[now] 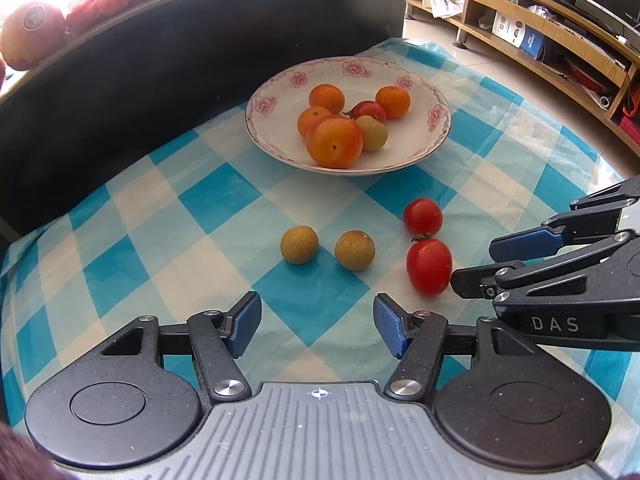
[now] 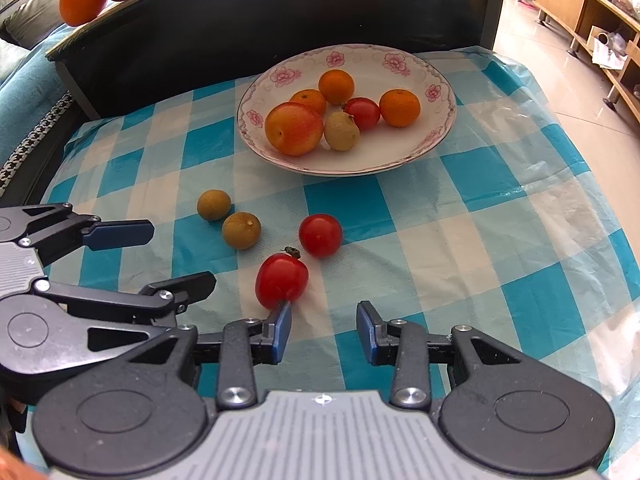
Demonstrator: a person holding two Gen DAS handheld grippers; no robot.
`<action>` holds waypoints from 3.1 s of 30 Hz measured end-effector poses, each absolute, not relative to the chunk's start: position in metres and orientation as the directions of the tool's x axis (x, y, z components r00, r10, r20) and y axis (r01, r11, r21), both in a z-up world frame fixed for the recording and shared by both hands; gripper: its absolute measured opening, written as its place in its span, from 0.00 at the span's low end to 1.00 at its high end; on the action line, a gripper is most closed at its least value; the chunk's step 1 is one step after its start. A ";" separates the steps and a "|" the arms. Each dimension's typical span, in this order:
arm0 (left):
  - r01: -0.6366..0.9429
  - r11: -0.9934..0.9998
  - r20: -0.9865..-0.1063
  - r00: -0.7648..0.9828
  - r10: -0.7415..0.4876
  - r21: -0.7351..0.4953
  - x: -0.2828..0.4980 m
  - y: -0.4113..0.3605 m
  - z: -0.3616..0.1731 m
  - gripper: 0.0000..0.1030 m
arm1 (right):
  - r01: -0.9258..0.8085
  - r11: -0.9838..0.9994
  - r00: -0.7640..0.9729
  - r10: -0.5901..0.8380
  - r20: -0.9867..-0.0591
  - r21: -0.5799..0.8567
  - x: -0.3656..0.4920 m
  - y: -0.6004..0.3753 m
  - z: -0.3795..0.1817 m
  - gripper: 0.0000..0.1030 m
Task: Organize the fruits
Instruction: 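Move both open grippers back to the fruit left on the cloth, then close the right gripper on a cherry tomato while the left gripper grasps a red tomato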
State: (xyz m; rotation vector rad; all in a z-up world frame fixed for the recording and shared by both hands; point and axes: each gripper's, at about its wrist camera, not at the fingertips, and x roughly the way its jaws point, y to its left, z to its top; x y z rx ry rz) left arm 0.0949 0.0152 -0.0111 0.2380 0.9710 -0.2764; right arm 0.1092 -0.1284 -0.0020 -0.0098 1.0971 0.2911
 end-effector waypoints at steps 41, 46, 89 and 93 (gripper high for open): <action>0.311 0.950 -0.835 0.524 -0.168 0.004 0.092 0.045 -0.010 0.71 | -0.272 0.955 0.457 0.234 -0.858 0.116 0.153 -0.122 -0.011 0.41; 0.327 0.945 -0.831 0.521 -0.193 -0.015 0.091 0.039 -0.009 0.71 | -0.282 0.952 0.481 0.249 -0.840 0.120 0.156 -0.121 -0.012 0.30; 0.495 0.869 -0.834 0.471 -0.288 -0.020 0.110 -0.049 -0.028 0.38 | -0.248 0.965 0.495 0.204 -0.844 0.088 0.108 -0.186 -0.007 0.30; 0.511 0.859 -0.837 0.466 -0.287 -0.010 0.105 -0.051 -0.027 0.37 | -0.255 0.964 0.490 0.191 -0.851 0.069 0.107 -0.183 -0.007 0.29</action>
